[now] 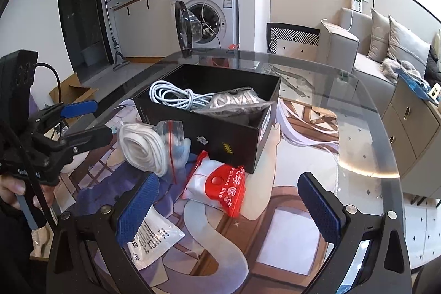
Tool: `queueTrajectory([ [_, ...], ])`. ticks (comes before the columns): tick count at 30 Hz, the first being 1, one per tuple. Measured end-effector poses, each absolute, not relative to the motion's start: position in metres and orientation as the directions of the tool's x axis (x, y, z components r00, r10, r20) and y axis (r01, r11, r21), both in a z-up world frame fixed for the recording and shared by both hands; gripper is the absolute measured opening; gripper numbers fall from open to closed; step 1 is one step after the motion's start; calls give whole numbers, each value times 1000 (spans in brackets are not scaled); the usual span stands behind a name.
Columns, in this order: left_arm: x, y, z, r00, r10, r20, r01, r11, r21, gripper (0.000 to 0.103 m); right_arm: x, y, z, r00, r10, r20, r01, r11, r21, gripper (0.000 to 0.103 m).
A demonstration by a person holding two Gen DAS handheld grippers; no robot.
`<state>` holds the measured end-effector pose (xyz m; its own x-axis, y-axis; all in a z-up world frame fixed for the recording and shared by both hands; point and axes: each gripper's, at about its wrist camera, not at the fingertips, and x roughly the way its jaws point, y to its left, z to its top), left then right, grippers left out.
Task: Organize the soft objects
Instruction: 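Withdraw both tools from the box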
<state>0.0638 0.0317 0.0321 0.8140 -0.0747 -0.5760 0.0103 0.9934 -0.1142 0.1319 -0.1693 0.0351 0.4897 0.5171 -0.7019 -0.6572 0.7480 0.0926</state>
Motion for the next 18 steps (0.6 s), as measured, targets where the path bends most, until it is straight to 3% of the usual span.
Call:
queueTrajectory([
  [18, 64, 28, 9, 800, -64, -597, 15, 996, -86, 103, 129, -159, 17, 442, 505, -741, -679, 728, 91, 102],
])
